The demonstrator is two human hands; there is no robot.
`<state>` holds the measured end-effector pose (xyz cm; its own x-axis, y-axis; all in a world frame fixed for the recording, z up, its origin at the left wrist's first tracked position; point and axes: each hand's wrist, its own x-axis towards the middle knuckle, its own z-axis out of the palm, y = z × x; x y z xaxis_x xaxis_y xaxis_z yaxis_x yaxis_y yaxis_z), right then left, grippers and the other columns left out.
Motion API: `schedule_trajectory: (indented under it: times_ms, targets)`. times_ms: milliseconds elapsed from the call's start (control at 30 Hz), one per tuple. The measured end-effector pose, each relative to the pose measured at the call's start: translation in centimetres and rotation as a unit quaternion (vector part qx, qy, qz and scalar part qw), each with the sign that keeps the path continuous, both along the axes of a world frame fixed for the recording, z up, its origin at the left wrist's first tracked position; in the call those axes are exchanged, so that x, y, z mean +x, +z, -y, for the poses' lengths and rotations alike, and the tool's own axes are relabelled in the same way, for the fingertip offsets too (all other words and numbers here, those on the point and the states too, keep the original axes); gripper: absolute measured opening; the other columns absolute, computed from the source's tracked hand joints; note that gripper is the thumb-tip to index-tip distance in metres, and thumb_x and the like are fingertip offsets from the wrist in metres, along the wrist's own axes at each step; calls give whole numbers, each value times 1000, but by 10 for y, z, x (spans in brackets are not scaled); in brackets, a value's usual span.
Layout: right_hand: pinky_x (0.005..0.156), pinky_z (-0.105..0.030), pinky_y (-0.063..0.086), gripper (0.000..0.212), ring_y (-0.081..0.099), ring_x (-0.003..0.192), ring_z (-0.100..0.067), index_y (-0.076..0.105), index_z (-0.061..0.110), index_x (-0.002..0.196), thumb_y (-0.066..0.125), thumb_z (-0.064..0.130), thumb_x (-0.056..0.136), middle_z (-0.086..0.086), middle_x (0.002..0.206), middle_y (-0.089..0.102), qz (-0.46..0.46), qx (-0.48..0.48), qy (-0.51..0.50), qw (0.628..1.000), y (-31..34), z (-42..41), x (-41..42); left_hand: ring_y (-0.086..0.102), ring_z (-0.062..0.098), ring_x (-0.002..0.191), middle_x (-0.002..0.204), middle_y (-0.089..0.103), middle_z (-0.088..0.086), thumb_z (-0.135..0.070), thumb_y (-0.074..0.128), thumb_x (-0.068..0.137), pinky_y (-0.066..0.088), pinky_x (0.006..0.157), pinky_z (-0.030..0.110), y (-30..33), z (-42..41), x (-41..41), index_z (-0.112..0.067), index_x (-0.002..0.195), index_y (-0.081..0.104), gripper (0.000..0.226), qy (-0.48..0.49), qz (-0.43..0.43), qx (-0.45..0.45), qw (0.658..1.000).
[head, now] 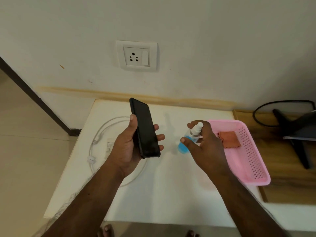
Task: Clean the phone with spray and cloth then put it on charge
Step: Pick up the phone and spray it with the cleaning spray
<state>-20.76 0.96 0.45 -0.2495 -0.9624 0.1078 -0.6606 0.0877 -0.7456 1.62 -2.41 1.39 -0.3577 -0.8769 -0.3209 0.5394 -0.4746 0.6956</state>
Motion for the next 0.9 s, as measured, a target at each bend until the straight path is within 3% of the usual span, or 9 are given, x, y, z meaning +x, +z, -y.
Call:
schedule_trajectory:
  times_ms: [133, 300, 467, 567, 733, 833, 900]
  targets:
    - [81, -12, 38, 46, 58, 88, -2, 47, 41, 110, 81, 32, 80, 17, 102, 56, -9, 17, -1, 1000, -9, 2, -5, 66, 43, 111, 123, 63, 18, -52, 69, 78, 54, 88, 62, 2, 0, -3, -7, 124, 57, 65, 42, 54, -24, 997]
    - [93, -25, 46, 54, 58, 97, -11, 45, 41, 114, 83, 35, 77, 14, 111, 58, -18, 35, 7, 999, -13, 4, -8, 68, 37, 110, 114, 67, 11, -58, 93, 48, 53, 91, 59, 5, 2, -2, -11, 112, 64, 85, 54, 88, -36, 994]
    - [104, -36, 46, 66, 57, 108, -12, 45, 40, 129, 84, 37, 76, 8, 130, 60, -7, 57, 5, 998, -14, 6, -7, 67, 38, 112, 112, 68, 9, -45, 76, 74, 54, 92, 59, 2, 1, -2, -13, 109, 66, 48, 66, 88, -35, 993]
    - [105, -40, 46, 70, 57, 112, -14, 41, 44, 130, 84, 37, 75, 8, 133, 59, -3, 58, 3, 998, -13, 5, -8, 67, 37, 111, 112, 68, 9, -50, 85, 66, 53, 92, 59, 4, 1, -1, -13, 107, 67, 59, 63, 96, -37, 993]
    - [104, -36, 45, 70, 57, 110, -12, 41, 43, 132, 83, 38, 76, 9, 132, 59, 4, 46, 14, 999, -14, 4, -7, 66, 38, 114, 116, 67, 10, -58, 91, 51, 53, 92, 57, 7, -1, -2, -11, 116, 64, 85, 54, 90, -44, 994]
    - [103, -36, 46, 69, 61, 114, -14, 39, 48, 133, 75, 56, 75, 8, 134, 60, 28, 24, 24, 999, -11, 1, -7, 65, 41, 113, 126, 66, 16, -61, 85, 60, 54, 92, 56, 9, -4, -2, -13, 131, 59, 90, 45, 50, -36, 997]
    - [97, -31, 48, 77, 63, 109, -7, 29, 62, 136, 69, 68, 71, 14, 131, 58, 70, -8, 21, 997, -3, -1, -4, 66, 40, 110, 129, 65, 18, -64, 73, 73, 54, 93, 55, 10, -4, -1, -19, 138, 56, 81, 39, 33, -34, 998]
